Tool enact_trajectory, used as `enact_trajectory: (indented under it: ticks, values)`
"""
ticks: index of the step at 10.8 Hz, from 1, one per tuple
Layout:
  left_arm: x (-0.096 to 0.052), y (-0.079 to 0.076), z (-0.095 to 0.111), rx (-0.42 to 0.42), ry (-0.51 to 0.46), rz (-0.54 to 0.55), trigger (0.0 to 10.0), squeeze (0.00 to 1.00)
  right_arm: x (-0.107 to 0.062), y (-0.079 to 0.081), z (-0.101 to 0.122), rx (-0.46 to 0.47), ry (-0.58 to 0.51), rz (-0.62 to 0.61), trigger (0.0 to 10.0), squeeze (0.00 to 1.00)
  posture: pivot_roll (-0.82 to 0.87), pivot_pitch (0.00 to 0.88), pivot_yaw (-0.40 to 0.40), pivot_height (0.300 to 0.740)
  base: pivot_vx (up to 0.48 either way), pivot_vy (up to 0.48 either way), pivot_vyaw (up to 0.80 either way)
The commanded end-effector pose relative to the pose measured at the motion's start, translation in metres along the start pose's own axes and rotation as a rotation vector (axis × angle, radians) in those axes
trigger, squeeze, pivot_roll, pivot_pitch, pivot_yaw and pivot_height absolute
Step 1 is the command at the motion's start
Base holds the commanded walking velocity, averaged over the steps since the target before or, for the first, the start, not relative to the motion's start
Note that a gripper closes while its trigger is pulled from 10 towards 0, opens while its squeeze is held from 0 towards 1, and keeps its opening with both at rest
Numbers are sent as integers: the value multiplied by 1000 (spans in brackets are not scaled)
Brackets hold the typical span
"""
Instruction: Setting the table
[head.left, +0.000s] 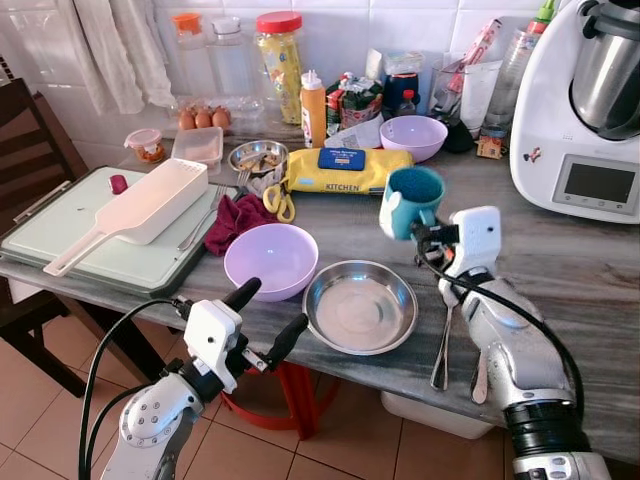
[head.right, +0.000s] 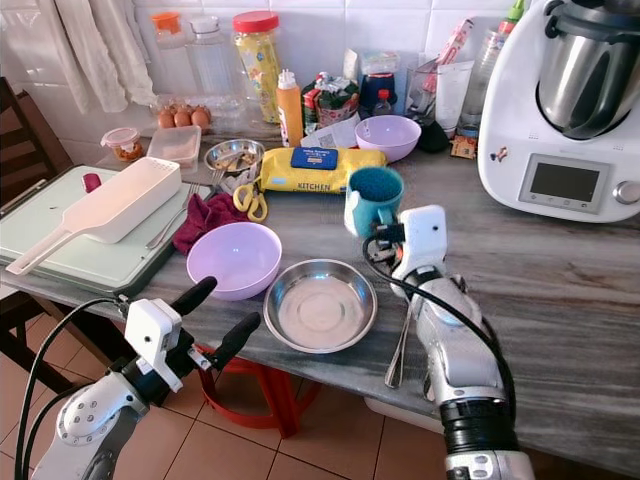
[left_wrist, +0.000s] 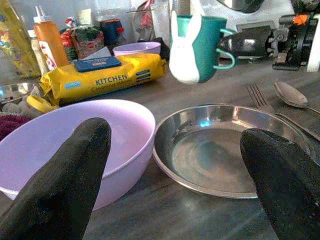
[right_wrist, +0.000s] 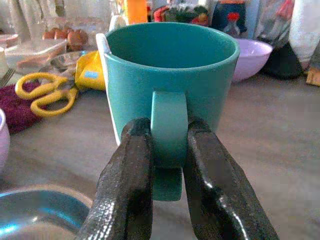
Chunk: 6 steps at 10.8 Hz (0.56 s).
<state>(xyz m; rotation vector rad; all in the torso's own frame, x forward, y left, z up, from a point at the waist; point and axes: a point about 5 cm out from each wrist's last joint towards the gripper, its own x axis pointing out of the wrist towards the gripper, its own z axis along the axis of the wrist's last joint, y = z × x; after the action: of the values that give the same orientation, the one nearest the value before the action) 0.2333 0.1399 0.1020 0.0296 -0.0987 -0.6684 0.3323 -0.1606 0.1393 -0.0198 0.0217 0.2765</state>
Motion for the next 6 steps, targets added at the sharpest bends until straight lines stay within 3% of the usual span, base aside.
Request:
enact_trajectory:
  ticks: [1,6]
  values:
    - [-1,3,0,13,8,-3,10000,0,4,3,4,6,-14,18,10000,0,-21,0,72,740,0,0,0]
    - [1,-2,-2,-23,33,-71,10000,0,5,9,-9,41,46,60,10000,0,-26,0,76,740,0,0,0]
